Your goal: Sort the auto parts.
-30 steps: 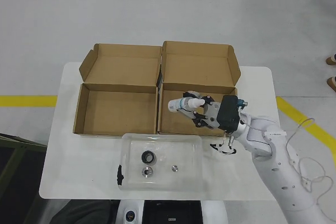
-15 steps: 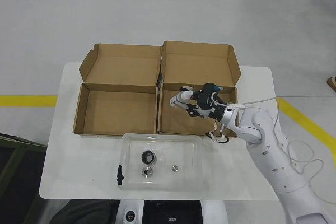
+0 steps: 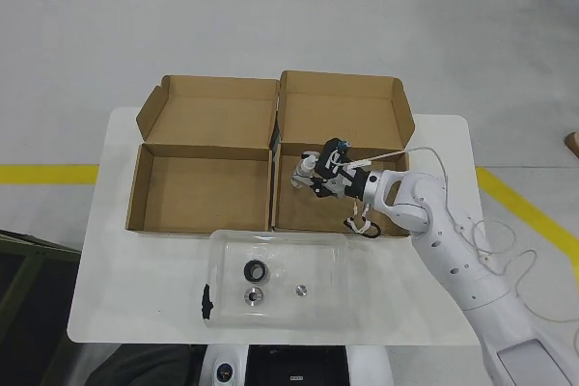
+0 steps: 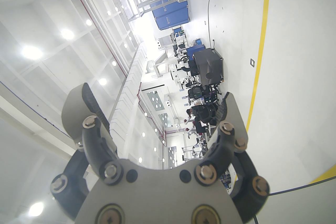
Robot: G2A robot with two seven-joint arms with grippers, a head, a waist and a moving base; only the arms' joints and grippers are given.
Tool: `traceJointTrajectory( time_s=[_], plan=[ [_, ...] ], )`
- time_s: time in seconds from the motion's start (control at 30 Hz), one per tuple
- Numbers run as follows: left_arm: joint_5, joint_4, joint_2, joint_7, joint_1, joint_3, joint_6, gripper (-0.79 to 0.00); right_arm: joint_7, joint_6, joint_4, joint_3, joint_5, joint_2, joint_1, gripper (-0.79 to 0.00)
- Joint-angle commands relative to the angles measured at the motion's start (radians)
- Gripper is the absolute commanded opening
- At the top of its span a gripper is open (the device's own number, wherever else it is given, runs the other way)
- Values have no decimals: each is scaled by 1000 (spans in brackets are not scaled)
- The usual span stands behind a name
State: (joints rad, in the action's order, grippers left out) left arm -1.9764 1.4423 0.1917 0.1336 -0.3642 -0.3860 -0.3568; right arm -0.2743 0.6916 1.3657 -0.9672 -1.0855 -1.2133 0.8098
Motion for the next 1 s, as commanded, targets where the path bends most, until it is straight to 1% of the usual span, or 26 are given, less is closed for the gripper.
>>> traceJointTrajectory(
  time_s=[0.0,0.3,0.33,0.4,0.5,0.53,0.63,0.77,0.83,0.87,0.9,0.97],
  plan=[
    [0,0,0,0,0,0,0,0,-8,-9,-14,11,-10,-4,-11,-785],
    [0,0,0,0,0,0,0,0,-10,-36,-80,57,-29,-21,-39,-785],
    [0,0,0,0,0,0,0,0,-8,-39,-84,61,-30,-23,-40,-739],
    [0,0,0,0,0,0,0,0,-3,-45,-93,66,-31,-26,-43,-748],
    [0,0,0,0,0,0,0,0,1,-55,-105,72,-34,-30,-46,-720],
    [0,0,0,0,0,0,0,0,0,-59,-109,73,-35,-31,-47,-637],
    [0,0,0,0,0,0,0,0,0,-63,-119,77,-40,-34,-50,-579],
    [0,0,0,0,0,0,0,0,3,-67,-123,81,-50,-38,-53,-428],
    [0,0,0,0,0,0,0,0,6,-69,-123,82,-54,-39,-54,-237],
    [0,0,0,0,0,0,0,0,7,-69,-122,81,-56,-39,-55,-123],
    [0,0,0,0,0,0,0,0,8,-70,-120,78,-58,-39,-55,-68],
    [0,0,0,0,0,0,0,0,13,-67,-106,70,-57,-37,-52,-18]
  ],
)
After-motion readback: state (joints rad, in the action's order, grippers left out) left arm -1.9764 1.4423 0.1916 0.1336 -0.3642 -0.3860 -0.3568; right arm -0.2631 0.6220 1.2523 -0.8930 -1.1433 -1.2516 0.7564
